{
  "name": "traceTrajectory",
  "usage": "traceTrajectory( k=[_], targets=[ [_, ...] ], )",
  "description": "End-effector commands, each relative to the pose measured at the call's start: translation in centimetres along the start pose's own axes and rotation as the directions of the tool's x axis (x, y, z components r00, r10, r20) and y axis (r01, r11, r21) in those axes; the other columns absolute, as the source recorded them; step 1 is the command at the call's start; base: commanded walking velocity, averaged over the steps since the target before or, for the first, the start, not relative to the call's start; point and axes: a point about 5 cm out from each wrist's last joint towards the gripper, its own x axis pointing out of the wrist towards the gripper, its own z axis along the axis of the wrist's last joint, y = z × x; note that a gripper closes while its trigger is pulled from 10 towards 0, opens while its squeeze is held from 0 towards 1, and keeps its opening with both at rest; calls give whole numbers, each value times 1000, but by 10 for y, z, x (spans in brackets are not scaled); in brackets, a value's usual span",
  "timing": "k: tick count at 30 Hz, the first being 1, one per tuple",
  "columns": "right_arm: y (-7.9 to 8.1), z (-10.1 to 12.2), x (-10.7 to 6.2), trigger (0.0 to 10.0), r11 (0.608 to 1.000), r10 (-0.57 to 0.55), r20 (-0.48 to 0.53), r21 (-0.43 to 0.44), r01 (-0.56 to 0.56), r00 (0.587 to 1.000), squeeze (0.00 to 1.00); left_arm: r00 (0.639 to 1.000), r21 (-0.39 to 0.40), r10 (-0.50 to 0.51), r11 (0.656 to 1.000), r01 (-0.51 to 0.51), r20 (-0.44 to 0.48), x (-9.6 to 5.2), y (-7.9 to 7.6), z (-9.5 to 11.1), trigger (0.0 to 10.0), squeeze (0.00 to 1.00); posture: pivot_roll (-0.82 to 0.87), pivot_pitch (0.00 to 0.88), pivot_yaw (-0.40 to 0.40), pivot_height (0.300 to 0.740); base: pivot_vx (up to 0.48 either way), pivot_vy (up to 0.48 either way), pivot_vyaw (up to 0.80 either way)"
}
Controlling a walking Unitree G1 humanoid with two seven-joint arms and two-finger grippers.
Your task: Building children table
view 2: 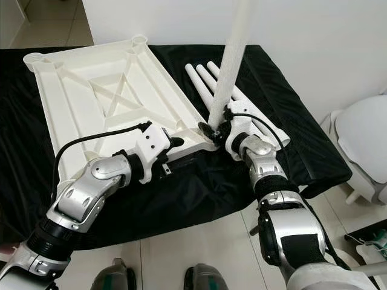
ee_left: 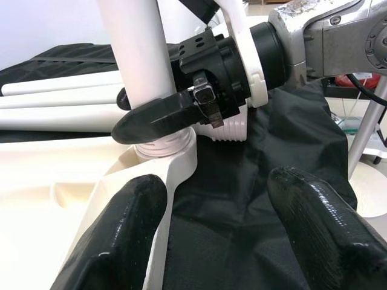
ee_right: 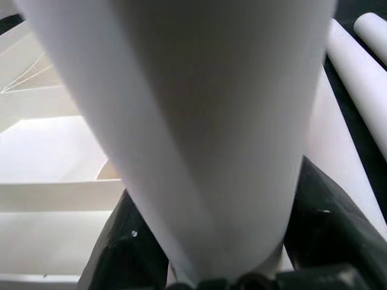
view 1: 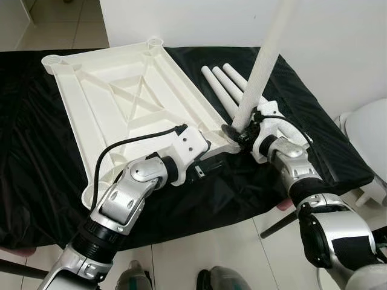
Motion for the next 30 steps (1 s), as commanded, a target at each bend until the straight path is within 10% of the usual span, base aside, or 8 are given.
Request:
traceTrajectory(
  k=[1, 4, 5, 6, 7, 15, 30],
  targets=[
    [-1, -8, -4, 0, 1000, 7, -36, -16, -7, 999, 0, 1000, 20, 4, 1000, -4, 7, 0, 2, 4, 10000, 0, -26, 0, -51, 740, 0, 0, 0],
    [-1, -10, -6, 0, 1000, 2, -24, 8, -1, 1000, 0, 1000, 18, 3, 1000, -3, 8, 1, 2, 4, 10000, 0, -28, 0, -50, 740, 0, 0, 0],
    [0, -9, -6, 4392, 1000, 1, -9, 27, 0, 1000, 0, 1000, 17, 3, 1000, -3, 8, 1, 2, 4, 10000, 0, -31, 0, -48, 740, 0, 0, 0],
    [0, -9, -6, 4392, 999, 0, 1, 40, 0, 1000, 0, 1000, 17, 2, 1000, -3, 8, 1, 2, 4, 10000, 0, -31, 0, -48, 740, 0, 0, 0],
    [1, -8, -6, 10000, 998, -8, 13, 60, 7, 1000, 0, 1000, 16, 2, 1000, -2, 9, 1, 2, 4, 10000, 0, -35, 0, -47, 740, 0, 0, 0],
    [6, -10, 1, 10000, 978, -173, 13, 117, 171, 985, 0, 1000, 10, -6, 1000, 6, 10, 2, 0, 4, 10000, 0, -47, 0, -38, 740, 0, 0, 0],
    [38, -8, 28, 10000, 741, -583, -120, 328, 587, 803, 0, 1000, 7, -21, 1000, 21, 2, 2, -3, 2, 10000, 0, -40, 0, -36, 740, 0, 0, 0]
  ],
)
